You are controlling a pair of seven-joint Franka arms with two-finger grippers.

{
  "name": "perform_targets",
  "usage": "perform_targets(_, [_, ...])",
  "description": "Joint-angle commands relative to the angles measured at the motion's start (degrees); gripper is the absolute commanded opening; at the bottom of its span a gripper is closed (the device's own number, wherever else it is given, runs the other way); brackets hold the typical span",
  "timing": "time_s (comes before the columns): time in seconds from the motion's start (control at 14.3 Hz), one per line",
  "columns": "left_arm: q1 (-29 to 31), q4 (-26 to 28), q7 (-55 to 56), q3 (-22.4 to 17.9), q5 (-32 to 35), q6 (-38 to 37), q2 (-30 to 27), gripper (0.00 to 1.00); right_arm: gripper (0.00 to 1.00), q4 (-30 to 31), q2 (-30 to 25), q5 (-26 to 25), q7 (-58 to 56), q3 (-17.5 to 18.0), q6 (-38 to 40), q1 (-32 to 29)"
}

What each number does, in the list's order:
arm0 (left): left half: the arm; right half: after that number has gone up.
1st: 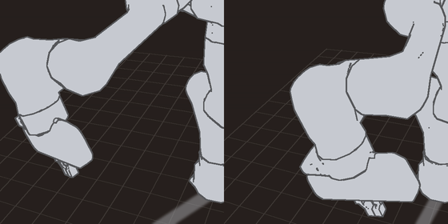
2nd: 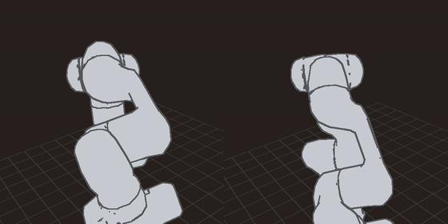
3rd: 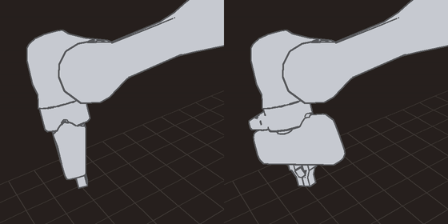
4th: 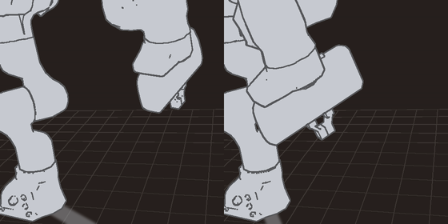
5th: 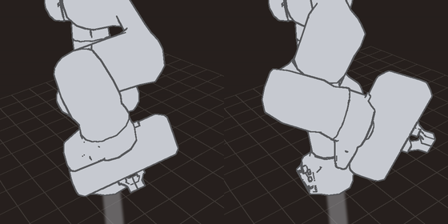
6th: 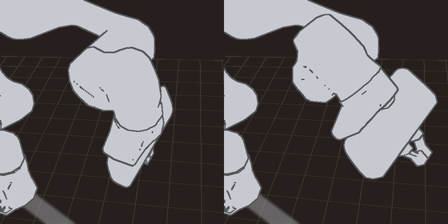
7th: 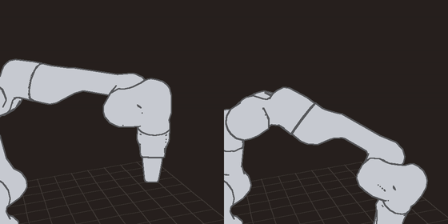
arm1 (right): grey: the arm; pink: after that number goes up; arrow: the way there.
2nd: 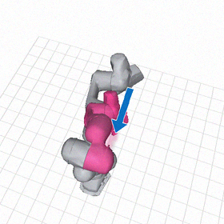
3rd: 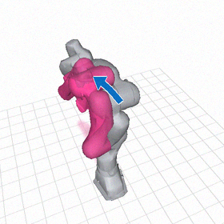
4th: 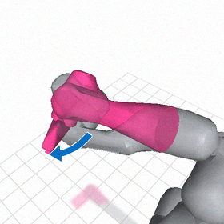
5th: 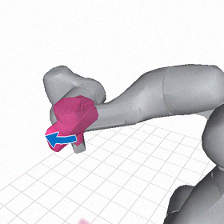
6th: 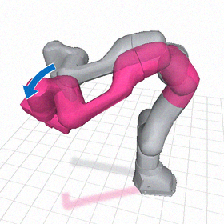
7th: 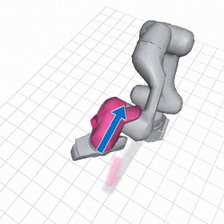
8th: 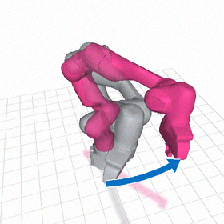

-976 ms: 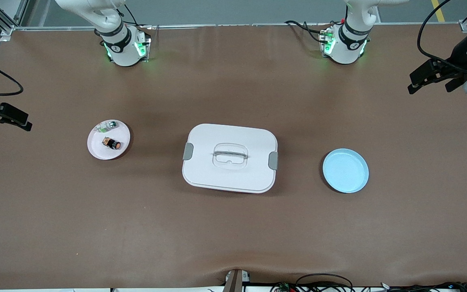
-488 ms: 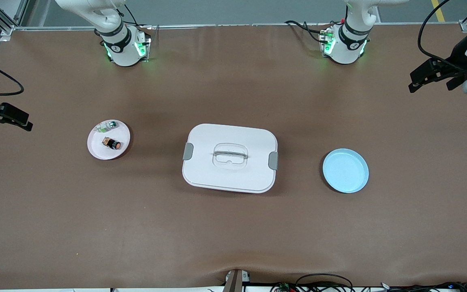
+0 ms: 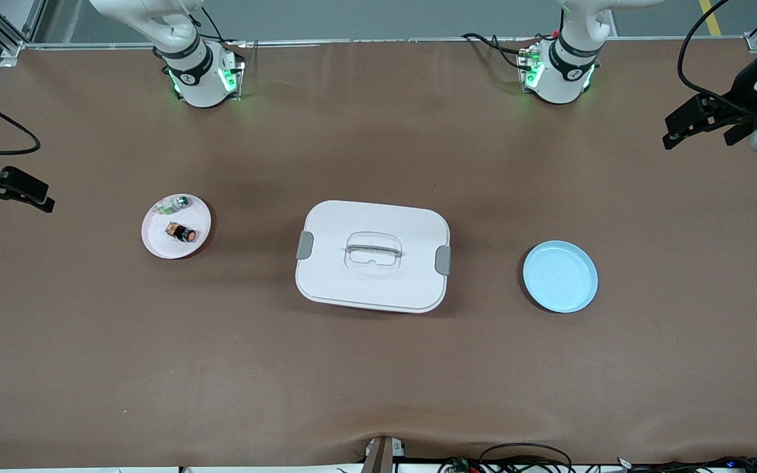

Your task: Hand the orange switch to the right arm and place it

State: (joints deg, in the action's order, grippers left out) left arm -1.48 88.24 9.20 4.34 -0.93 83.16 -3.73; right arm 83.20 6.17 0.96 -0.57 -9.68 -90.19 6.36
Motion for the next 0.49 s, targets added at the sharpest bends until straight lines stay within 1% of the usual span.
perform_targets(0.0, [-0.1, -0.8, -0.6, 0.1, 1.0, -0.9, 0.0, 1.00, 1.00, -1.5, 0.6, 0.2, -0.3, -0.3, 0.6, 0.1])
perform_targets(0.42, [-0.2, -0.7, -0.6, 0.1, 1.0, -0.8, 0.1, 1.00, 1.00, -1.5, 0.7, 0.3, -0.3, -0.2, 0.6, 0.1])
